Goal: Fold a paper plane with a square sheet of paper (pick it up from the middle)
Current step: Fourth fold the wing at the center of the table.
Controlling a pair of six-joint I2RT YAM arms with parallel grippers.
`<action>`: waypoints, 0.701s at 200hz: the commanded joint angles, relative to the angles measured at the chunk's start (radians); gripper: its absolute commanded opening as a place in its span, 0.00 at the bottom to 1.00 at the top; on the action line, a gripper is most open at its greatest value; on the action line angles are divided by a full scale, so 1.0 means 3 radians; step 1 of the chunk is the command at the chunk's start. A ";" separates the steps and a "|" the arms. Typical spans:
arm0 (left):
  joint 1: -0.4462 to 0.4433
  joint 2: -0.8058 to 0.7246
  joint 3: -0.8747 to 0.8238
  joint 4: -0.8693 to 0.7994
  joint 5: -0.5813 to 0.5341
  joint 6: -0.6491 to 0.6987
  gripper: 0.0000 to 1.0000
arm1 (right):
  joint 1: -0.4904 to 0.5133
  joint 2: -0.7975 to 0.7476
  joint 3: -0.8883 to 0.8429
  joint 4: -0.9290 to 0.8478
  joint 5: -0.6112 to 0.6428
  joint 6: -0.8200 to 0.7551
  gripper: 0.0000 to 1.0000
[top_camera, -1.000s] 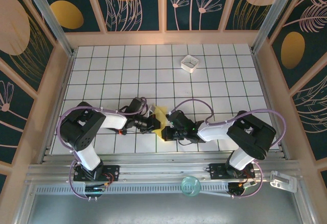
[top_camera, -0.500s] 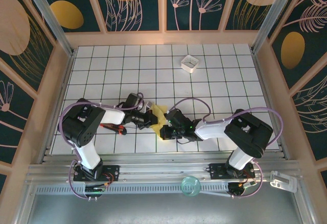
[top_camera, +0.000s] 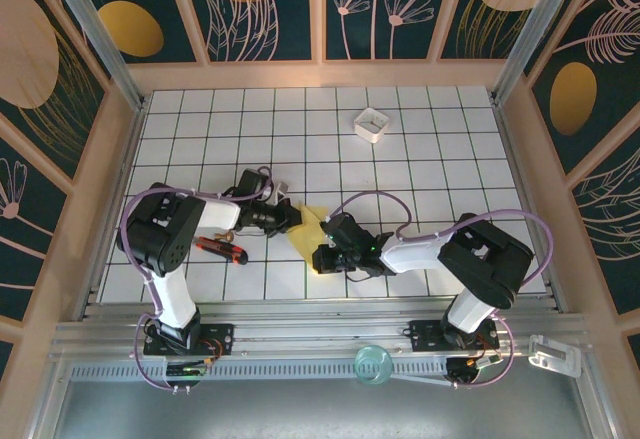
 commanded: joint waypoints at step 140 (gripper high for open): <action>0.0297 0.0580 0.0762 -0.0088 -0.0338 0.0156 0.00 | 0.0055 0.0309 -0.0297 -0.1046 0.0032 -0.0097 0.00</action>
